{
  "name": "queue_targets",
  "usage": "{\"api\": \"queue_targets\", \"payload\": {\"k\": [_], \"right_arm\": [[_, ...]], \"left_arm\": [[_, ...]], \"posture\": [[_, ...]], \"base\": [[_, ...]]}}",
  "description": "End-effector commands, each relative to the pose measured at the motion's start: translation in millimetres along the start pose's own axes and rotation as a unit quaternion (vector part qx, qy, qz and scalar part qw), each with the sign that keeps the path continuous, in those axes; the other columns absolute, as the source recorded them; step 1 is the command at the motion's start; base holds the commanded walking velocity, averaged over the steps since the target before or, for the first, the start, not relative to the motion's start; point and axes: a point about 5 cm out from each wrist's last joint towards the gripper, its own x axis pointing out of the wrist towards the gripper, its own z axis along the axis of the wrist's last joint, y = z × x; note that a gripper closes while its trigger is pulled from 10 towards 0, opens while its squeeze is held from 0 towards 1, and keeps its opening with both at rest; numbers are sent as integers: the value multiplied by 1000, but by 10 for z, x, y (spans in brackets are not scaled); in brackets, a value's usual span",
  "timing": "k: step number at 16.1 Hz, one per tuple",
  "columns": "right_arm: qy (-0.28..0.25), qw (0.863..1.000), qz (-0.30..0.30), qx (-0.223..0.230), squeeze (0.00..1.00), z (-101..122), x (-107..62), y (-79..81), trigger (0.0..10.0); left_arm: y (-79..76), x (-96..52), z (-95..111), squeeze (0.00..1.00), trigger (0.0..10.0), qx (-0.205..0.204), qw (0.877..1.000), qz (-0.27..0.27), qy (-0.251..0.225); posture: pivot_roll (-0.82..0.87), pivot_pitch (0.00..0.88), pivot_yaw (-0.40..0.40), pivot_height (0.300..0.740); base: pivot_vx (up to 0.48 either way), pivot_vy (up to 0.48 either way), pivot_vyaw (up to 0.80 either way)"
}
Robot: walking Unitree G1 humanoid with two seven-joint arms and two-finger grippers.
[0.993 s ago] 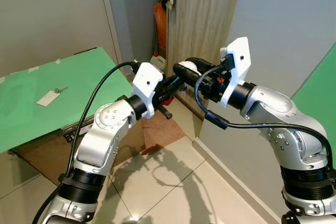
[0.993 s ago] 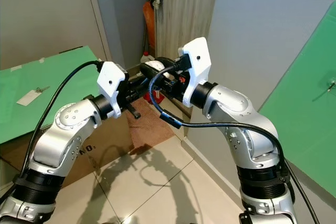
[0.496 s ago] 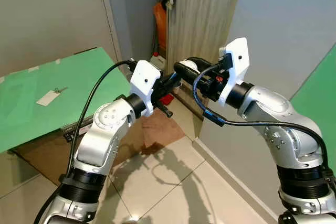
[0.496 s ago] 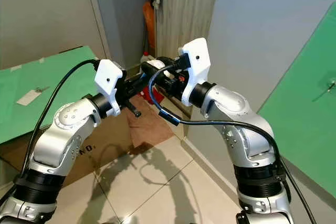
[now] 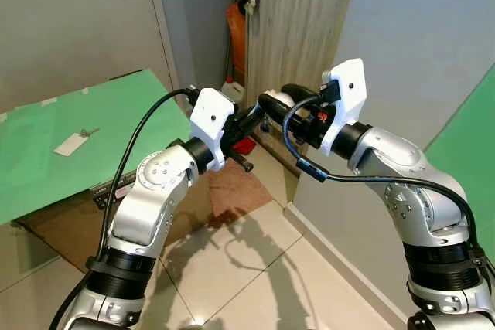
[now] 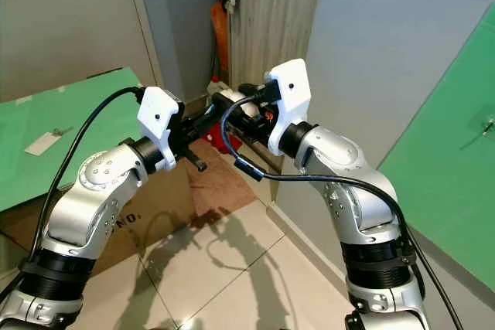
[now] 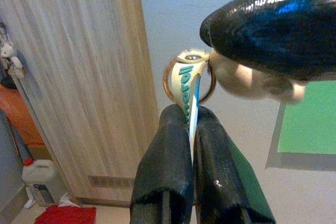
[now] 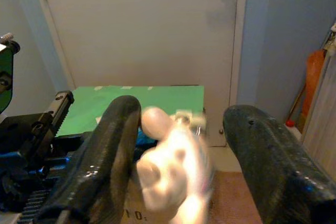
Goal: Hang keys on a hook
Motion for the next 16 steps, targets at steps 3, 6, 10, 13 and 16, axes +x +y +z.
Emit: {"api": "queue_targets", "payload": {"k": [3,6,10,13,16], "right_arm": [[-18,998,-53,-28,1000,60,18,-156,10000],[-18,993,-103,-49,1000,22,12,-292,10000],[6,985,-155,-76,0,-182,22,-377,10000],[8,985,-163,-54,0,-343,38,-313,10000],[12,982,-184,-47,0,-492,33,-292,10000]], "left_arm": [[-29,-9,61,0,0,9,1000,-12,-10],[-32,-15,53,0,0,7,1000,-8,-8],[99,-64,3,0,0,51,998,-12,40],[284,-76,53,0,0,46,998,26,37],[246,-43,68,0,0,39,998,35,29]], "posture": [[46,0,2,740],[51,0,1,740],[59,0,-4,740],[62,0,-1,740],[63,0,2,740]], "base": [[0,0,0],[0,0,0],[0,0,0],[0,0,0],[0,0,0]]}}
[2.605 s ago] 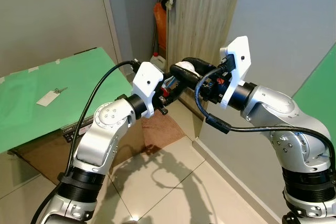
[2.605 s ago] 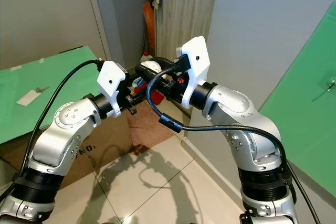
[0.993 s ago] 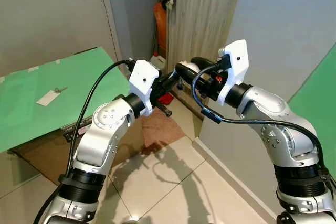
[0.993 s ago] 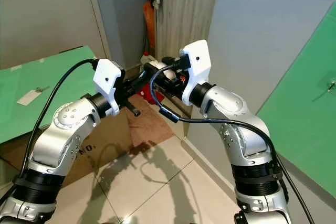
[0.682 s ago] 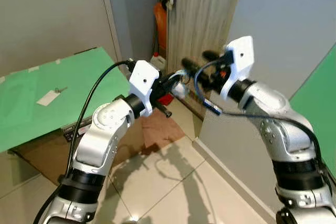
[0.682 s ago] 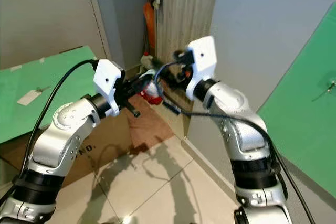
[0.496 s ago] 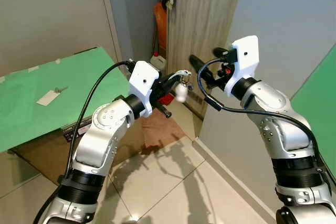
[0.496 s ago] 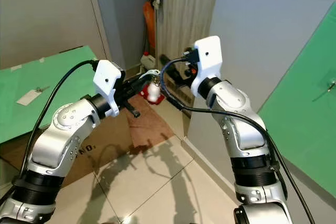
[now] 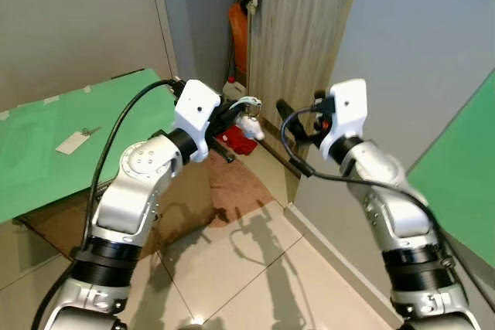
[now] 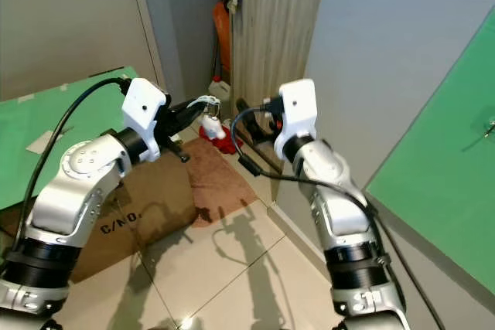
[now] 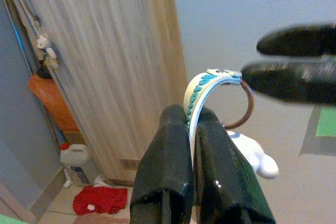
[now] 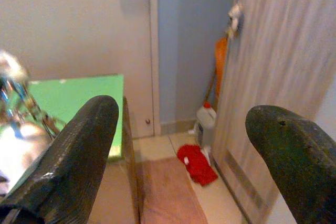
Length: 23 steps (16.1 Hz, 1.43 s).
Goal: Hang keys on a hook
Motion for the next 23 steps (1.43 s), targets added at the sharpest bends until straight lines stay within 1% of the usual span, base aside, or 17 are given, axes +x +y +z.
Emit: {"api": "queue_targets", "payload": {"k": [1,2,3,4,7,9,10,12,14,16,17,19,20,21,22,23], "right_arm": [[5,1000,-2,-12,0,-56,-7,4,10000],[10,1000,0,-16,0,-81,-10,8,10000],[21,1000,-7,-13,0,-128,-10,-7,10000],[24,1000,-15,-7,0,-163,-22,-30,10000],[30,999,-30,-9,0,-250,-56,-80,10000],[33,999,-32,-6,0,-306,-71,-78,10000],[35,999,-32,-6,0,-337,-77,-66,10000],[39,999,-37,-5,0,-386,-87,-59,10000],[41,998,-42,-8,0,-431,-104,-70,10000],[42,998,-45,-9,0,-455,-125,-77,10000],[42,998,-46,-9,0,-462,-132,-84,10000],[29,998,-63,1,0,-488,-168,-130,10000],[1,996,-93,-4,0,-492,-235,-230,10000],[-17,994,-106,-19,0,-515,-289,-268,10000],[-23,993,-113,-24,0,-535,-311,-277,10000],[-26,990,-135,-34,0,-596,-372,-322,10000]], "left_arm": [[-3,29,52,0,0,2,1000,-1,-6],[-1,33,55,0,0,3,1000,-1,-7],[17,36,69,0,0,4,1000,1,-10],[47,36,99,0,0,5,1000,4,-15],[76,28,142,0,0,7,1000,6,-23],[79,28,160,0,0,4,1000,7,-27],[69,17,144,0,0,-5,1000,9,-28],[10,1,101,0,0,-22,999,8,-28],[-93,9,44,0,0,-52,998,13,-30],[-200,1,-6,0,0,-64,997,7,-30],[-218,1,-11,0,0,-69,997,7,-31],[-213,-34,-63,0,0,-84,995,32,-37],[-186,-148,-163,0,0,-107,989,95,-47],[-181,-220,-253,0,0,-95,986,133,-40],[-165,-246,-296,0,0,-90,984,151,-35],[-146,-279,-365,0,0,-75,982,174,-25]], "posture": [[60,0,5,740],[59,0,7,740],[57,0,9,740],[55,0,12,740],[52,0,15,740],[51,0,22,740],[50,0,26,740],[51,0,27,740],[47,0,29,740],[38,0,32,740],[36,0,33,740],[17,0,43,740],[20,0,46,740],[31,0,51,740],[31,0,51,740],[32,0,57,740]], "base": [[0,0,0],[0,0,0],[0,0,-656],[0,0,-625],[0,0,-623],[0,0,-628],[0,0,-638],[0,0,-634],[0,0,-625],[0,0,-616],[0,0,-619],[0,0,-622],[0,0,-625],[0,0,-650],[0,0,-656],[0,0,-656]]}}
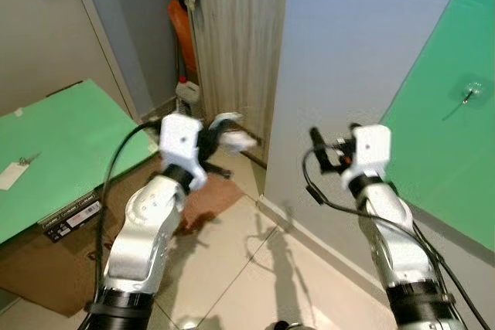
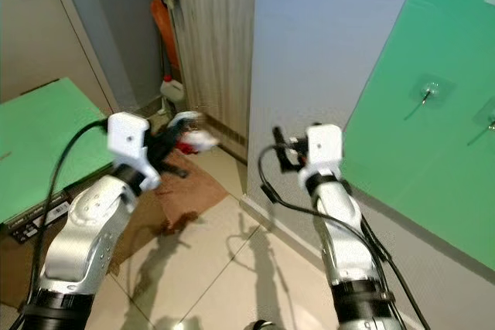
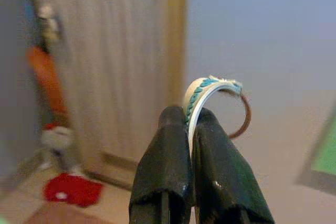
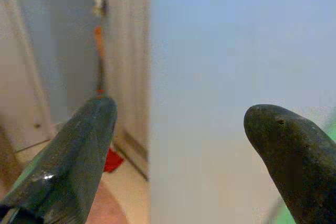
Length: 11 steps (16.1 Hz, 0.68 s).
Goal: Hang keys on a hook
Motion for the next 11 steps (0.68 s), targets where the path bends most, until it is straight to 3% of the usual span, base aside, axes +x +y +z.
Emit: {"api": "queue_targets", "payload": {"k": [1,4,6,11], "right_arm": [[3,1000,-21,-6,0,-64,-53,-49,10000],[10,999,-51,-1,0,-129,-179,-119,10000],[33,999,-35,-4,0,-258,-278,-59,10000],[46,998,31,12,0,-244,-131,179,10000]], "left_arm": [[48,-6,-22,0,0,7,1000,24,0],[-47,-19,-96,0,0,-10,1000,5,18],[-110,-26,-88,0,0,-15,999,-24,16],[-251,8,-33,0,0,-14,997,-79,-4]], "posture": [[22,0,70,740],[-30,0,104,740],[-30,0,91,740],[-40,0,57,740]], "base": [[0,0,-669],[0,0,-667],[0,0,-653],[0,-436,-119]]}}
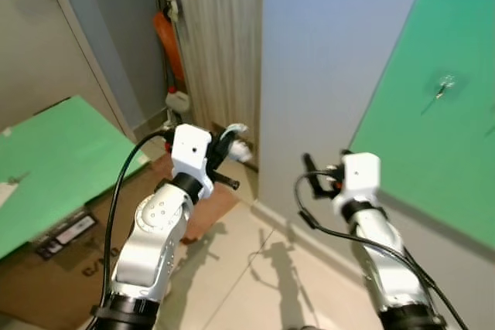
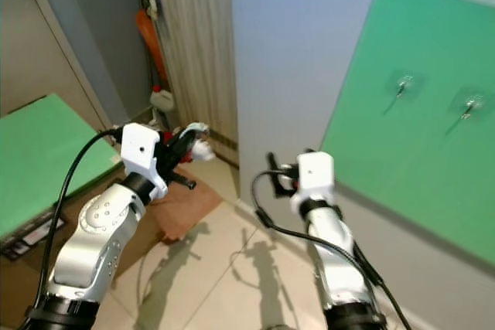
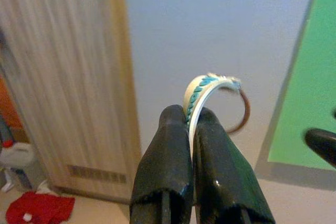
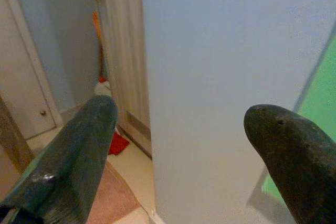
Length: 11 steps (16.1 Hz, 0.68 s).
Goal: Hang keys on a hook
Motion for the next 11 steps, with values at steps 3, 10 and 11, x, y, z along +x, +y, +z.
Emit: {"api": "queue_targets", "payload": {"k": [3,10,11], "right_arm": [[1,1000,-5,-5,0,54,84,-32,10000],[-21,1000,-17,6,0,136,125,-84,10000],[-22,1000,-18,8,0,141,129,-79,10000]], "left_arm": [[-103,-3,37,0,0,-8,999,-31,-9],[-13,84,85,0,0,-10,1000,-18,-16],[-16,90,91,0,0,-8,1000,-20,-17]], "posture": [[-45,0,55,736],[-32,0,60,679],[-31,0,61,675]], "base": [[0,-480,-135],[0,-274,-116],[0,0,-406]]}}
